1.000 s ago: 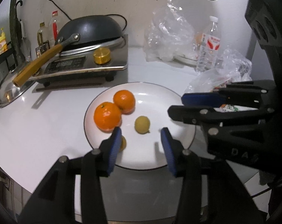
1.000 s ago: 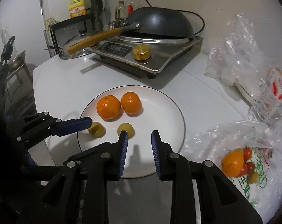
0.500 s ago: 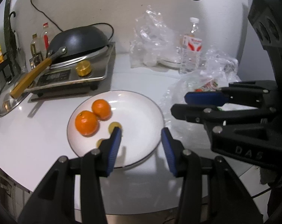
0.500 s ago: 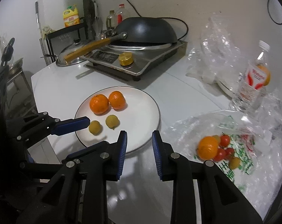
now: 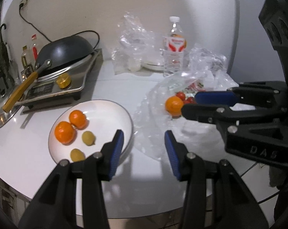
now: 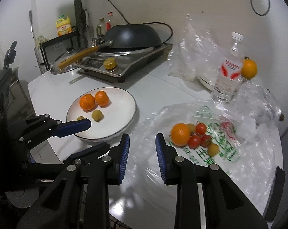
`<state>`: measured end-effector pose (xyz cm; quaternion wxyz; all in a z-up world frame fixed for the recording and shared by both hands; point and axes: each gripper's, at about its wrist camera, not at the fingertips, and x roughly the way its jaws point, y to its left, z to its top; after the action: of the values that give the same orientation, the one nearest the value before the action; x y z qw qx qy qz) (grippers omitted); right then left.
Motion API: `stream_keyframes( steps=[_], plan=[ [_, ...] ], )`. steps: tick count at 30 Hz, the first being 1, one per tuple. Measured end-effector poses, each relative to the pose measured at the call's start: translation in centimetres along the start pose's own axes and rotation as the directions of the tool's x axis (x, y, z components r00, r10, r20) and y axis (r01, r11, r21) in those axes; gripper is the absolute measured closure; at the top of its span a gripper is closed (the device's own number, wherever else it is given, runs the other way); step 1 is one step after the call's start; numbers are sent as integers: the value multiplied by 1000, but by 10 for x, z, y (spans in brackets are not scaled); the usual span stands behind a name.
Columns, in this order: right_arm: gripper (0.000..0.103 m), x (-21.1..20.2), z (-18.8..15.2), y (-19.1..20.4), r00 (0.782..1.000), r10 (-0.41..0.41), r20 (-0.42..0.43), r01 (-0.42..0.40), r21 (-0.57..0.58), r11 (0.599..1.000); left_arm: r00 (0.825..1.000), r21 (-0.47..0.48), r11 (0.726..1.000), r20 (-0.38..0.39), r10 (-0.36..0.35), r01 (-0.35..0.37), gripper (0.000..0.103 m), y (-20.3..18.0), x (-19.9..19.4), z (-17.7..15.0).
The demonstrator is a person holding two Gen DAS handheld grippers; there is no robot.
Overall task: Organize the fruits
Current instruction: 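Move both open tools back over the fruit on the plastic bag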
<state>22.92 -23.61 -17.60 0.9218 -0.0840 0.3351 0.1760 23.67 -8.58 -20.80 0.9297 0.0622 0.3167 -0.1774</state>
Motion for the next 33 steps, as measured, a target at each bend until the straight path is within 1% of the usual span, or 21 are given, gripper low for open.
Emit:
stream_keyframes(
  steps=[9,17,24,26,28,33],
  plan=[
    [73,-11,-15,-32,1000,-20,2,20,42,999,1000,44,999,-7,-17,17,57,-33,7,9],
    [72,-15,-27,-66,999,-42,-10,43,81,996,998,82,995,-29,-48,50,57,-65,25,16],
    [71,-14,-29,-86,998,-53,-19,54,92,994,997,90,994,-51,-65,69,57,-78,42,21],
    [70,-11,-30,-93,998,-55,-24,57,99,993,996,91,993,-56,-68,73,57,-81,47,22],
    [66,-7,-32,-98,998,-54,-31,57,109,992,995,94,993,-65,-71,77,57,-83,54,24],
    [66,6,-36,-113,997,-49,-51,55,131,990,993,99,992,-89,-73,82,57,-85,73,28]
  ],
)
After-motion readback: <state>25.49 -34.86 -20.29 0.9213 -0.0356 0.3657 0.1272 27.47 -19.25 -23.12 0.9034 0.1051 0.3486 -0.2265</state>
